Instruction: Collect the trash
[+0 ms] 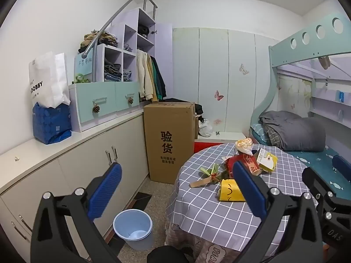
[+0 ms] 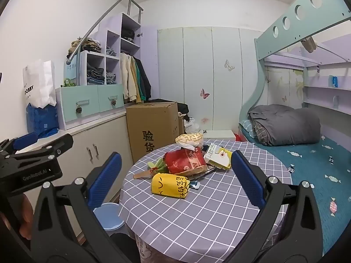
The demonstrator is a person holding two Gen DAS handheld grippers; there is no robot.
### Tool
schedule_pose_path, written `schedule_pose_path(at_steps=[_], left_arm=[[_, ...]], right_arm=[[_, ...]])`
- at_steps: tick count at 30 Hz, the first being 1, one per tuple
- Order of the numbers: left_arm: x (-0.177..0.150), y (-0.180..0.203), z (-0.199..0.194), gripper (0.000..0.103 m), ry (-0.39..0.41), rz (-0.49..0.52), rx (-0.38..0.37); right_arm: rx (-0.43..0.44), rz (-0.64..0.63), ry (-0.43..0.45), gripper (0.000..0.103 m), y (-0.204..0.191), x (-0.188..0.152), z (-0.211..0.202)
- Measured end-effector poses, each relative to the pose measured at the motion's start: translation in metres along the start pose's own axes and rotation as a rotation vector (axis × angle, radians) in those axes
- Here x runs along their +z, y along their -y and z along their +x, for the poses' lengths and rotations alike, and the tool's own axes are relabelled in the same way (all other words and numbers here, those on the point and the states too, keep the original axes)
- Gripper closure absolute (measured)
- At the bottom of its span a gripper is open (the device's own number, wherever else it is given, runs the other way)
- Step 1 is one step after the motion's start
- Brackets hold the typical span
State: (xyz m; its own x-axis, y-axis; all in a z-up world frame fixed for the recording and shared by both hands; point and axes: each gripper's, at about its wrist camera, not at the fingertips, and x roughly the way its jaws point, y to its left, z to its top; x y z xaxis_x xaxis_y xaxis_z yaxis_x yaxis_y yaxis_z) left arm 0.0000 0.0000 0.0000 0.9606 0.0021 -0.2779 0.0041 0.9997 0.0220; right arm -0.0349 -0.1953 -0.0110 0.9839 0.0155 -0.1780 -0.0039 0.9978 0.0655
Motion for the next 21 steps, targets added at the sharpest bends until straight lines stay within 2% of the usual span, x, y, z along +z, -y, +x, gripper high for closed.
schedule_pose_path(at_steps=[21], left_arm=[[0.000, 0.009, -0.003, 0.004, 0.002, 0.013, -0.002]], right_arm=[[0.006, 0.006, -0.020, 0.006, 0.002, -0.002, -0.002]])
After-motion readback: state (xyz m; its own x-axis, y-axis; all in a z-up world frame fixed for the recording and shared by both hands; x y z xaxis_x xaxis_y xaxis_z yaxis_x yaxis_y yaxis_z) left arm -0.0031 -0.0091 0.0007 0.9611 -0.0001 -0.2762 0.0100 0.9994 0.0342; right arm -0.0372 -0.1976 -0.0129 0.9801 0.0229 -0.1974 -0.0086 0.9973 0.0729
